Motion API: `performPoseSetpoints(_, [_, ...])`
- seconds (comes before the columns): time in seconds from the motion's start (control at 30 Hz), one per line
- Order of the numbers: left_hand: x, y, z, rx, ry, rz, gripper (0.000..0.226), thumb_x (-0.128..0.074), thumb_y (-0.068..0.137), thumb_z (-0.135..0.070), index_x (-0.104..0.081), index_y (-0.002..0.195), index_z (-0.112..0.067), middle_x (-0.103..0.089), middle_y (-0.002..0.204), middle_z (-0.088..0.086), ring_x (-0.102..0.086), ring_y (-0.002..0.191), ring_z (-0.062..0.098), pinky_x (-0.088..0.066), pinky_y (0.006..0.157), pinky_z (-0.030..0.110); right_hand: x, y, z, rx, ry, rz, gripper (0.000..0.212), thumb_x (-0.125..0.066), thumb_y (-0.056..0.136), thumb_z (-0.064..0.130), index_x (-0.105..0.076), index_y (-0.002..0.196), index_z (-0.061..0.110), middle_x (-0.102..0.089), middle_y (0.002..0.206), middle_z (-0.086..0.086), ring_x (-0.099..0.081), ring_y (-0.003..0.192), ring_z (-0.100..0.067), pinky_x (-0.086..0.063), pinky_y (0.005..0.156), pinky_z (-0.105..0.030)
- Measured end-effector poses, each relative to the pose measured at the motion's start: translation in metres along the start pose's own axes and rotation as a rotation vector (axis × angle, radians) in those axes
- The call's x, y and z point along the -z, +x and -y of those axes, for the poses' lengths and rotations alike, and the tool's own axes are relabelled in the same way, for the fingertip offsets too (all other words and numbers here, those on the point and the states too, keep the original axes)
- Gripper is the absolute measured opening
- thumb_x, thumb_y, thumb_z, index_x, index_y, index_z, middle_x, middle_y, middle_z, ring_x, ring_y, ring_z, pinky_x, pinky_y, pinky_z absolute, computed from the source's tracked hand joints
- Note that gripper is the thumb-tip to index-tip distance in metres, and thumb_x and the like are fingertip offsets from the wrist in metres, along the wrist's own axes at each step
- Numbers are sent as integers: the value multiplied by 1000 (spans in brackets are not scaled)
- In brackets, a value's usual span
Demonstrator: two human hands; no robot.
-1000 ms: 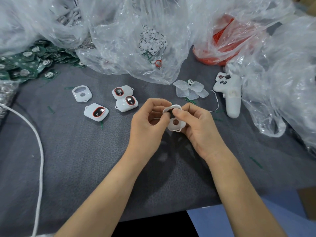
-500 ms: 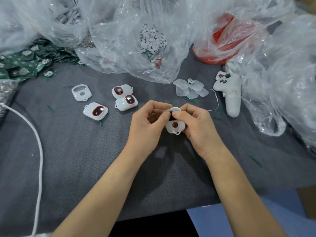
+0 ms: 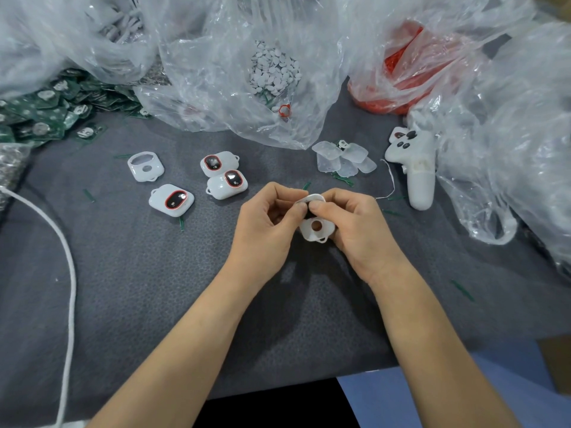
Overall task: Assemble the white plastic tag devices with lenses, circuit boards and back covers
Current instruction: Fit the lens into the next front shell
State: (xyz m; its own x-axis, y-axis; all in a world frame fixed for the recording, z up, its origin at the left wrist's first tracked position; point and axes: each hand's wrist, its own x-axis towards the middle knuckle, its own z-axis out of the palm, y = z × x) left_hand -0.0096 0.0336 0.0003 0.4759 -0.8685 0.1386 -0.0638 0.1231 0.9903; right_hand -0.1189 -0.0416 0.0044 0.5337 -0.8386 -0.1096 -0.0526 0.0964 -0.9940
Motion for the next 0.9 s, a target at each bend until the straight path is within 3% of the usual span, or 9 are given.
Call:
performPoseSetpoints(0.1, [-1, 0, -2, 11, -68, -30, 14, -62, 89, -2, -64, 101, -8, -70, 94, 3, -65, 85, 3, -49, 77, 14, 2, -1, -1, 29, 88, 3, 9, -61, 89, 7, -69, 86, 7, -65, 81, -12, -59, 80, -24, -47, 80, -43])
performPoseSetpoints(0.2, [0, 0, -4, 15, -110, -12, 19, -62, 89, -4, -65, 108, -6, -71, 98, 1, -66, 89, 3, -49, 79, 15, 3, -3, 1, 43, 236, 55, 12, -63, 83, 16, -72, 88, 10, -69, 84, -7, -64, 82, -17, -54, 79, -32])
performPoseSetpoints(0.37, [2, 4, -1, 85, -216, -101, 11, -61, 90, -9, -70, 90, -15, -73, 83, -3, -66, 83, 12, -52, 80, 27, 1, -2, 7, -46, 463, 173, 26, -59, 80, 28, -76, 80, 9, -72, 82, -7, -68, 78, -16, -58, 77, -30])
performPoseSetpoints(0.5, [3, 4, 1, 107, -215, -117, 15, -62, 90, -13, -72, 84, -22, -73, 80, -3, -66, 78, 9, -52, 73, 22, 3, -4, 8, -46, 393, 188, 25, -59, 79, 23, -70, 88, 3, -72, 82, -8, -68, 77, -18, -57, 76, -31])
performPoseSetpoints(0.63, [3, 4, 2, 125, -193, -128, 19, -59, 93, -10, -72, 88, -24, -73, 87, 0, -68, 84, 15, -55, 82, 35, 0, -5, 3, 39, 249, 132, 27, -64, 76, 19, -68, 95, 1, -73, 87, -10, -68, 79, -20, -57, 77, -31])
performPoseSetpoints(0.8, [2, 4, 0, 11, -17, -204, 16, -61, 91, -6, -68, 87, -20, -71, 77, -11, -65, 75, 1, -50, 72, 15, -2, -4, 4, 28, 258, 105, 33, -70, 73, 35, -72, 89, 7, -73, 83, -12, -70, 77, -23, -56, 72, -30])
performPoseSetpoints(0.9, [2, 5, 1, -6, 54, -220, 17, -62, 90, -5, -67, 86, -20, -69, 76, -13, -64, 72, 0, -49, 71, 14, -2, -3, 0, 21, 274, 55, 12, -68, 78, 19, -73, 79, 7, -72, 78, -12, -70, 74, -22, -56, 69, -27])
